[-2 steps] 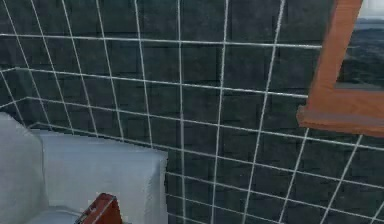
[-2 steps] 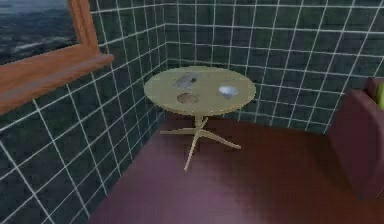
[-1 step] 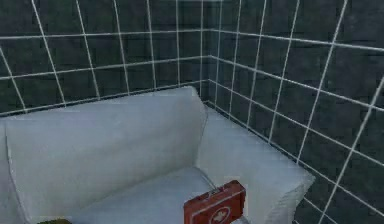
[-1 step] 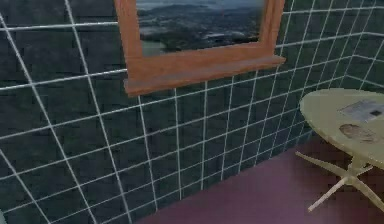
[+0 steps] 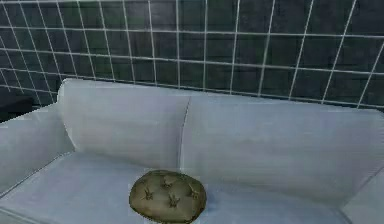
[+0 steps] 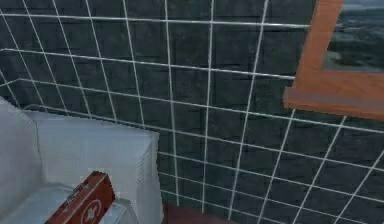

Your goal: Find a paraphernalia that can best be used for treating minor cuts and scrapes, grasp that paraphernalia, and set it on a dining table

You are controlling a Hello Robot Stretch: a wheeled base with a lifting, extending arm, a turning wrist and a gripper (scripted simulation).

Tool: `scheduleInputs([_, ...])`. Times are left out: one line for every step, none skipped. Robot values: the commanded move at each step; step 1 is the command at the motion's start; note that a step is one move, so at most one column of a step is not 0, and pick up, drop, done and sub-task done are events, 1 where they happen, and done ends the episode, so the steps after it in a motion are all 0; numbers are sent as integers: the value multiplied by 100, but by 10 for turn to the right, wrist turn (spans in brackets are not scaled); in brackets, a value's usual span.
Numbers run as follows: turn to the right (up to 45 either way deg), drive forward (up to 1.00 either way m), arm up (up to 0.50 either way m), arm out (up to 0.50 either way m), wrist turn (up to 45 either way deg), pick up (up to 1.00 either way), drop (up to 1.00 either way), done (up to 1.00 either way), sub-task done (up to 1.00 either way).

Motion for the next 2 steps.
scheduleInputs([-300,0,0,0,0,0,0,0,0])
scheduleInputs([0,0,50,0,0,0,0,0,0])
